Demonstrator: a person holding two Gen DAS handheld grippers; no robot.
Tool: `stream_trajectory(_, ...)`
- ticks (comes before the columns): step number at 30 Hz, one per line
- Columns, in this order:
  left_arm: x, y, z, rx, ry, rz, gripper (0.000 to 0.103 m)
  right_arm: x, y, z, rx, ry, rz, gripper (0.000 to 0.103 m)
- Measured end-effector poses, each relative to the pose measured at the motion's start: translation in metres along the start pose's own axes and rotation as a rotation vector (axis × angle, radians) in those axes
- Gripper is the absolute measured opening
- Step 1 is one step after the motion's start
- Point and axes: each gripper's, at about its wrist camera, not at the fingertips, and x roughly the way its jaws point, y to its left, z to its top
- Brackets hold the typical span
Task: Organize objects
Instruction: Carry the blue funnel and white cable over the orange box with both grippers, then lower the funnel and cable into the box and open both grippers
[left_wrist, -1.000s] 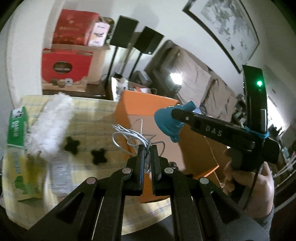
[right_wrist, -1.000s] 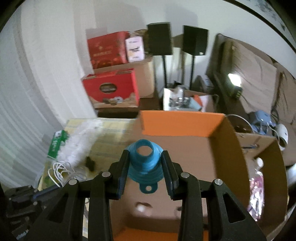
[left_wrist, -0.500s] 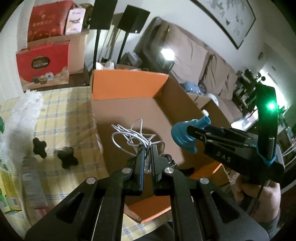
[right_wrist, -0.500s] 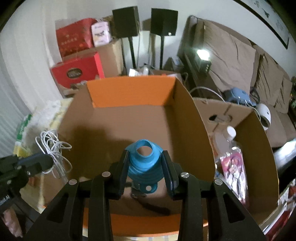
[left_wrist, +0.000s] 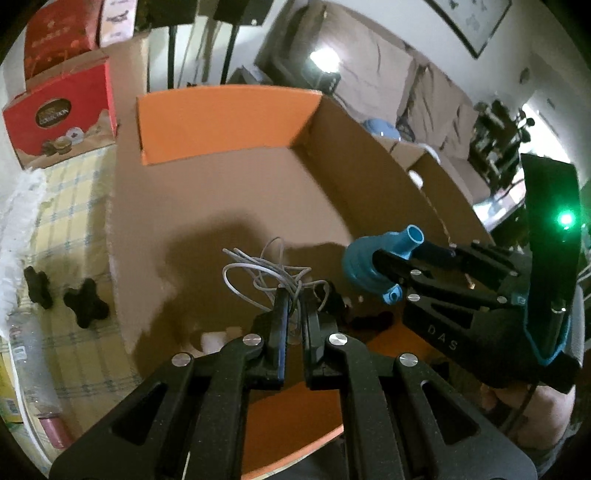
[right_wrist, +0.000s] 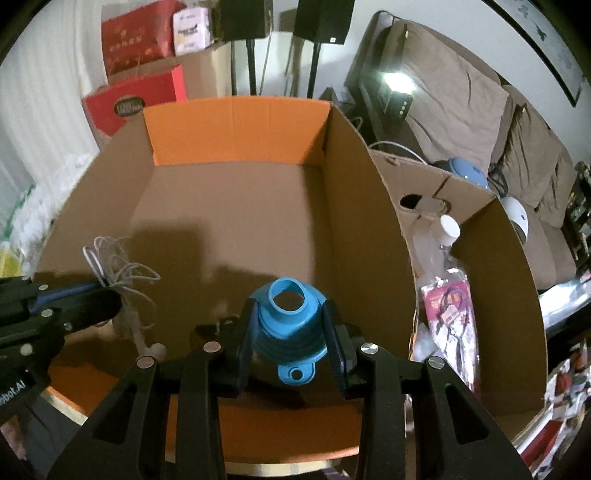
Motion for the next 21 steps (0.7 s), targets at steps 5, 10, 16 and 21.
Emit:
stream_trajectory(5,0.012,-0.006,-0.004,0.013,0.056,0.035,0.01,0.008,-0.006,-0.005,0.002,0.034,-0.031,0.036)
stream_trajectory(10,0.009,-0.006,-0.009,0.007,0.061,0.026,0.015,0.012,-0.007,-0.007,0.001,0.042,-0.038,0.038)
stream_trajectory(16,-0.008,0.003,-0.007,-0.025,0.025,0.018,0.027,0.001,-0.011,-0.005,0.043,0.001,0.011,0.051)
stream_trajectory(21,-0.033,0.007,-0.005,-0.036,-0.039,0.036,0.057,-0.013,-0.014,0.002,0.079,-0.033,0.053,0.064)
